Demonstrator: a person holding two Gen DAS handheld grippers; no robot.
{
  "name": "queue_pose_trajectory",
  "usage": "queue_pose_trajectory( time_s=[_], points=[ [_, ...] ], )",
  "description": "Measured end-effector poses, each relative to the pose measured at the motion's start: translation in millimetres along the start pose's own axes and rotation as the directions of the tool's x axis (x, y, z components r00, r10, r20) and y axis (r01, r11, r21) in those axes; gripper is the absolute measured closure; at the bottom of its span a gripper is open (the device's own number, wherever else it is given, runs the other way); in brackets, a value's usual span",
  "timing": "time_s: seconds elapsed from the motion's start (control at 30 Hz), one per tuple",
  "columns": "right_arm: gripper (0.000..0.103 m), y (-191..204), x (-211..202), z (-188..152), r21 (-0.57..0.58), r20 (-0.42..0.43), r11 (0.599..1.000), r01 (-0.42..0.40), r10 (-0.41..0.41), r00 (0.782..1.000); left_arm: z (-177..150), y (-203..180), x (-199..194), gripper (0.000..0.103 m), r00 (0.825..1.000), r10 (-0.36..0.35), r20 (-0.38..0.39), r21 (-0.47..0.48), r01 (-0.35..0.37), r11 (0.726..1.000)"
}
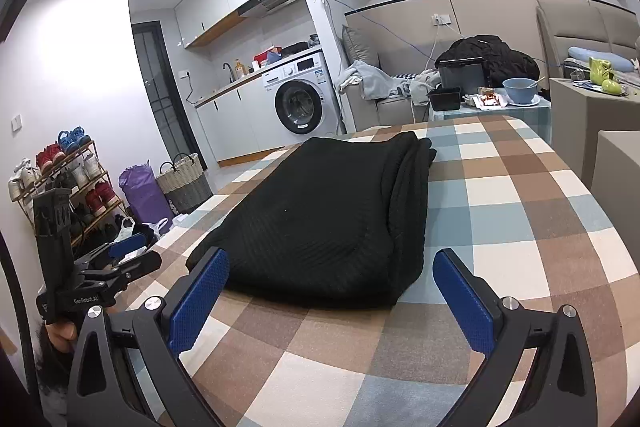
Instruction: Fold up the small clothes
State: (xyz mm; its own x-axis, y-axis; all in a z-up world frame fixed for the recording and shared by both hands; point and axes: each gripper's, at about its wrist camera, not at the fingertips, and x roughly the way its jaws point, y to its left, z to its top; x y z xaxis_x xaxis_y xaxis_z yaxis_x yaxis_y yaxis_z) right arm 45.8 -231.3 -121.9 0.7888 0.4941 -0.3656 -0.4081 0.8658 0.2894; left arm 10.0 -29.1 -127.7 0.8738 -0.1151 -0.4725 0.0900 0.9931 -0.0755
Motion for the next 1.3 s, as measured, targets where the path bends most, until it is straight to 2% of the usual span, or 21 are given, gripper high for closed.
queue_pose_trajectory(
  time_s=[1.3],
  points=[
    [0.0, 5.0, -0.2, -0.9, -0.014, 0.005, 1.0, 0.003, -0.003, 1.0, -1.7, 4.2, 1.8, 0.001, 1.0, 0.002, -0.005, -0.011, -0.002, 1.0]
  ],
)
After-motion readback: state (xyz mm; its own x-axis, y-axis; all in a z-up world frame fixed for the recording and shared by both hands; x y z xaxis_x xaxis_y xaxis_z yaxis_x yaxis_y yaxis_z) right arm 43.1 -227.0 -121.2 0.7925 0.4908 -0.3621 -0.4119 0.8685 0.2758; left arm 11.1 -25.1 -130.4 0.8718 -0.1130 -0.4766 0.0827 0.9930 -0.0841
